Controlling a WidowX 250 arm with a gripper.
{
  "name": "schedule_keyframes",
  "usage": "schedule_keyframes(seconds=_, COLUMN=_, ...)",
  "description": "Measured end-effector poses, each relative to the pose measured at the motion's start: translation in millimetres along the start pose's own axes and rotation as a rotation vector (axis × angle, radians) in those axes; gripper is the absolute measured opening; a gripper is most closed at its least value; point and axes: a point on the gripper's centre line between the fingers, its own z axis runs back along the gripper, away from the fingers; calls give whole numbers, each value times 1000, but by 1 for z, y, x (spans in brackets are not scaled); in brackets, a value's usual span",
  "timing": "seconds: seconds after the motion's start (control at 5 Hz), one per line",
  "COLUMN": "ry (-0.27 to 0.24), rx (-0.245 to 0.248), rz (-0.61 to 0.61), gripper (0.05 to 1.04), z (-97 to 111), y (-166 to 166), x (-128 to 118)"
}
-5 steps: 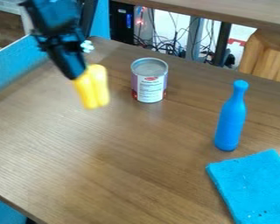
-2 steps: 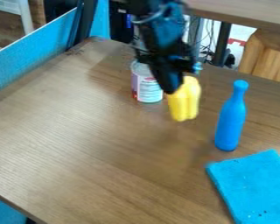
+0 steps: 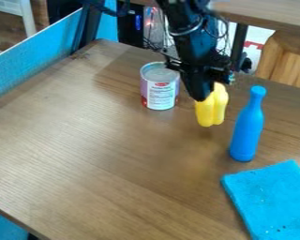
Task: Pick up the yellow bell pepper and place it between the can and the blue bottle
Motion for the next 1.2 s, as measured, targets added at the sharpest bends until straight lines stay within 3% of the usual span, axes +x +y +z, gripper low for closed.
schedule_keyframes(seconds=0.4, ry=32, rx=6, rz=-14, gripper=121, z=-17, y=5, x=4)
schedule_keyframes(seconds=0.6, ry=63, rx=-5, rz=-33, gripper=322, z=-16, y=4, x=0)
schedule_keyframes(seconds=0.8, ry=84, rx=-26, rz=-40, gripper=617, z=-14, y=0, x=-4)
schedule_keyframes(seconds=1.0, ry=42, rx=-39, rz=-59, gripper=909, z=3, y=-4, x=-1)
schedule_keyframes(seconds=1.2, ry=14, rx=-51, rz=-71, gripper=1011, z=22, y=-9, x=-5)
